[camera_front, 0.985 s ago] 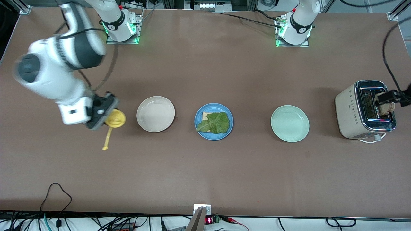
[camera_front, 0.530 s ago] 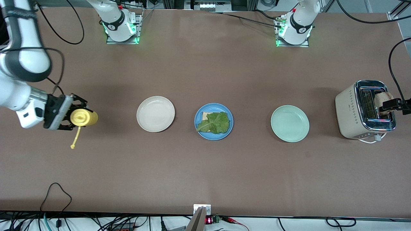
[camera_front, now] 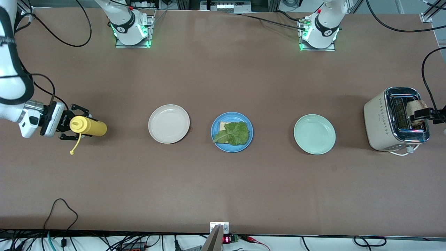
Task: Make sandwich in blue plate with both arms
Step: 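Set the mustard back down at its start spot with the right gripper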
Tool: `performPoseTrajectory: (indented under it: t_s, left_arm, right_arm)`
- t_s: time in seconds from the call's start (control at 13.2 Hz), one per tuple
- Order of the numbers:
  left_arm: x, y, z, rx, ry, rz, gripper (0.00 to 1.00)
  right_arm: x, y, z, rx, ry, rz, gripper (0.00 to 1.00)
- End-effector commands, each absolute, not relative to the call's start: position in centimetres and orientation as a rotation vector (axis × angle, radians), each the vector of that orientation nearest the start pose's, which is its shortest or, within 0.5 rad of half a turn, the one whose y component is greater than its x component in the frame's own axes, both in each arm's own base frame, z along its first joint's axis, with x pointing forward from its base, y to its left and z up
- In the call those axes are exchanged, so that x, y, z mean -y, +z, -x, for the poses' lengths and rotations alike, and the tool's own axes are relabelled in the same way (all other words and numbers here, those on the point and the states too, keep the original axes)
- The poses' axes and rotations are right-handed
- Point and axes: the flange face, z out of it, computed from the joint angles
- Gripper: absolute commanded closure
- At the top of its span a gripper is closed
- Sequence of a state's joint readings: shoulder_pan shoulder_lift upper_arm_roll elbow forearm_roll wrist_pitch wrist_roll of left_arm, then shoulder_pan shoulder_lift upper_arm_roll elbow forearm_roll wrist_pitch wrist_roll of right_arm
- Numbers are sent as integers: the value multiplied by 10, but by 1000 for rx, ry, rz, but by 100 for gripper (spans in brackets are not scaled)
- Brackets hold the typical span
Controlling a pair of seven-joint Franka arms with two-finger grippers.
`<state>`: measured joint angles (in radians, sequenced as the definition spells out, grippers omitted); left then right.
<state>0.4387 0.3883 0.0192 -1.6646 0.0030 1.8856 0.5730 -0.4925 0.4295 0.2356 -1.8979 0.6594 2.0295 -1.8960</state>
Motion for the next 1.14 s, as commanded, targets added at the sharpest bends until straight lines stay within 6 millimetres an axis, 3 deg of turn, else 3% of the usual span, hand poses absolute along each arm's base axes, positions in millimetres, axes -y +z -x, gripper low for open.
performPoseTrajectory:
  t_s: [0.0,0.08,0.15,0.38,0.45,0.53,0.76,0.83,0.91,1.06]
  left_arm:
    - [-294,370,-572,-215,283,3208,43]
    - [-298,367,-566,-183,316,3221,57]
    - [-302,363,-564,-170,333,3228,66]
    - [-309,356,-560,-169,350,3238,97]
    - [-309,362,-563,-169,332,3233,99]
    - [-307,375,-564,-174,322,3229,99]
    - [-296,477,-577,-188,291,3240,99]
    - [-280,507,-581,-228,309,3242,99]
    - [-253,529,-589,-303,328,3243,99]
    - [-191,540,-601,-365,403,3250,99]
  right_arm:
    - [150,241,-582,1417,-637,1974,100]
    - [157,225,-578,1400,-659,1949,100]
    - [157,216,-576,1394,-660,1939,100]
    - [162,202,-574,1363,-658,1950,98]
    - [163,201,-574,1361,-658,1954,96]
    - [163,200,-574,1362,-657,1960,95]
    - [171,201,-575,1368,-654,1988,93]
    - [179,202,-574,1366,-651,2017,93]
    - [184,203,-574,1369,-653,2037,93]
    - [193,202,-572,1391,-630,2064,93]
